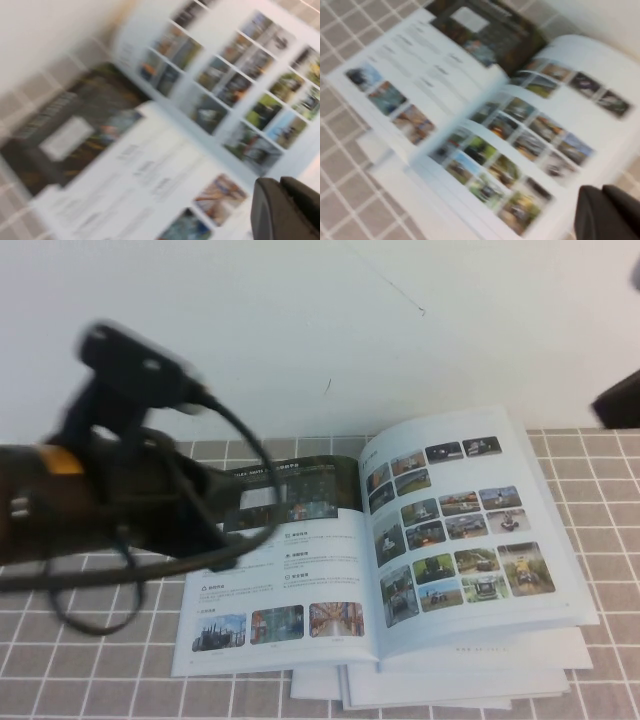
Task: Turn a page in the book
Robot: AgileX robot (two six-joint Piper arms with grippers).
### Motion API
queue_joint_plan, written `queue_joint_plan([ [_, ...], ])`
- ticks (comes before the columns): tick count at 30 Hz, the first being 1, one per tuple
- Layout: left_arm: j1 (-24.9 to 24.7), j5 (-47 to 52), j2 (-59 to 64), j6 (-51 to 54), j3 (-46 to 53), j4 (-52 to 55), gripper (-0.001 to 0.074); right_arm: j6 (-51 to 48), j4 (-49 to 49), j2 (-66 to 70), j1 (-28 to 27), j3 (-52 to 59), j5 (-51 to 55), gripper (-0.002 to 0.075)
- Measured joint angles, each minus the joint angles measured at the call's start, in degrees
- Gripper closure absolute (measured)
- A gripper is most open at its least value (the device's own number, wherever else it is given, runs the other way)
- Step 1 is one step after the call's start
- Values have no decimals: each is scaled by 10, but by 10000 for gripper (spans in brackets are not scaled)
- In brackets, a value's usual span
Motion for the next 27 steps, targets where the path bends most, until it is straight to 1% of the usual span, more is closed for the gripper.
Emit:
queue_joint_plan([
  [3,5,5,-68,-79,6,94,739,42,-75,-58,0,9,1,727],
  [6,6,1,-133,-139,32,173,739,93,-151,-111,0,45,-15,727],
  [9,6,-16,-201,-186,82,238,739,142,-213,-167,0,114,-39,727],
  [12,6,-57,-263,-223,153,283,739,179,-251,-223,0,197,-74,727],
  [17,6,-121,-354,-238,270,300,739,227,-271,-318,0,349,-174,727],
  [21,6,-158,-394,-239,353,304,739,255,-271,-390,0,452,-255,727],
  [24,6,-174,-404,-239,390,305,739,263,-266,-442,0,513,-307,727],
  [27,6,-188,-405,-239,406,306,739,265,-249,-491,0,556,-345,727],
])
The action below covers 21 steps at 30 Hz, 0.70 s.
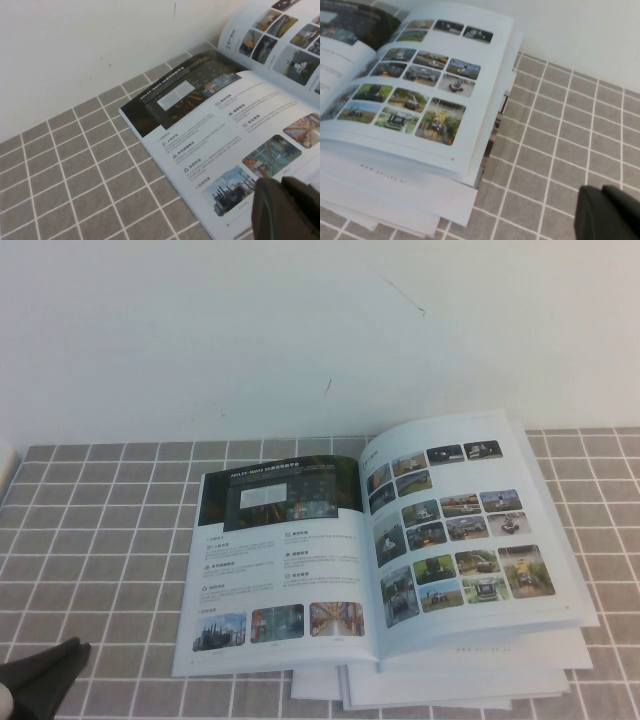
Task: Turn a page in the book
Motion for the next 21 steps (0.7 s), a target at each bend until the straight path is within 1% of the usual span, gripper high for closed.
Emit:
queue_joint_plan([
  [7,0,-30,0,0,5,0,739,1,9,-47,0,31,-10,727],
  [21,0,-35,0,0,5,0,739,2,9,-47,0,31,47,727],
])
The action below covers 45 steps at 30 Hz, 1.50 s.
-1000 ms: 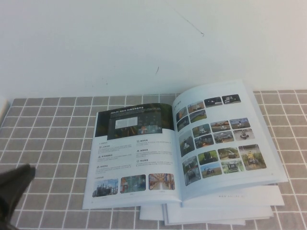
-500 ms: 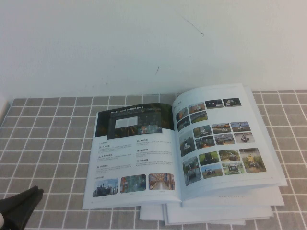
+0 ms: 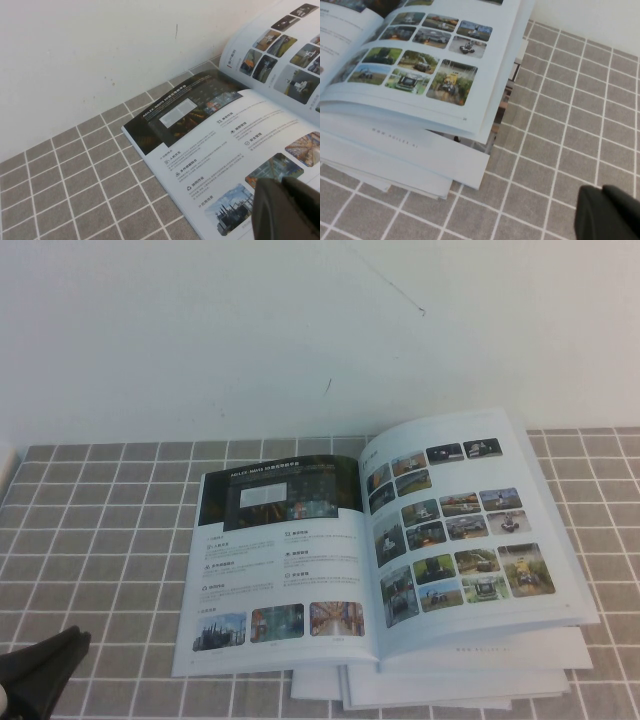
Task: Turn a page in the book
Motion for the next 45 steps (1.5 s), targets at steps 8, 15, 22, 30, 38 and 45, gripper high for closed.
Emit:
queue_joint_plan([
  [8,0,7,0,0,0,0,739,0,0,0,0,0,0,727],
  [15,31,-51,-71,0,75,-6,739,0,1,0,0,0,2,727],
  [22,131,-75,-170,-5,156,-27,739,0,13,0,0,0,2,727],
  [30,187,92,-249,-22,160,-59,739,0,14,0,0,0,3,727],
  [38,187,102,-254,-14,159,-61,739,0,14,0,0,0,4,727],
  [45,188,107,-254,-14,159,-61,739,0,14,0,0,0,4,727],
])
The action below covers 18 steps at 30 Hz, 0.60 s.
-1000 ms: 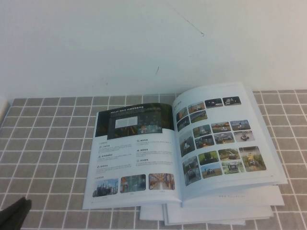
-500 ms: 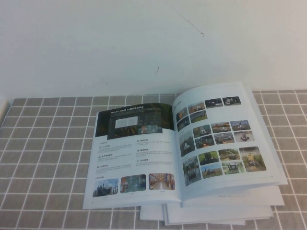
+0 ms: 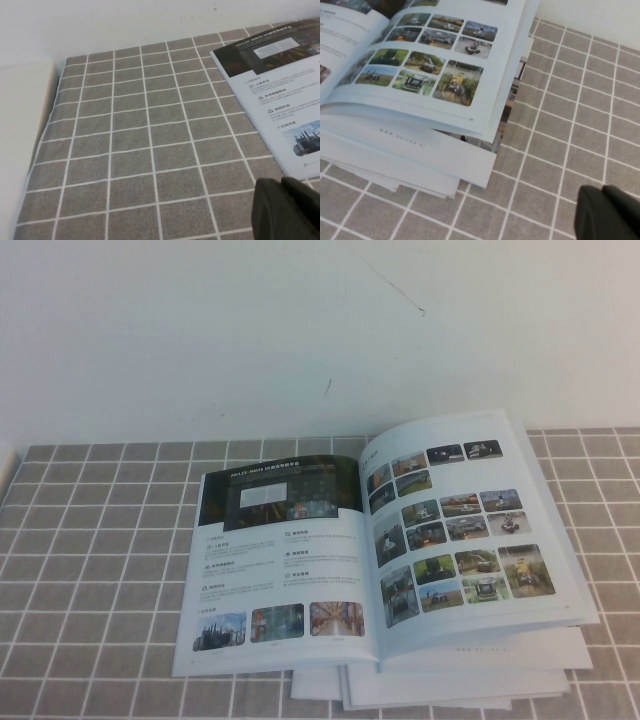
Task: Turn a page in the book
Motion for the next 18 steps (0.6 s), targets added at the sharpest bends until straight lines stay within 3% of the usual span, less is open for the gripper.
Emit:
queue_joint_plan([
  [18,0,2,0,4,-1,0,739,0,0,-2,0,4,-1,727],
])
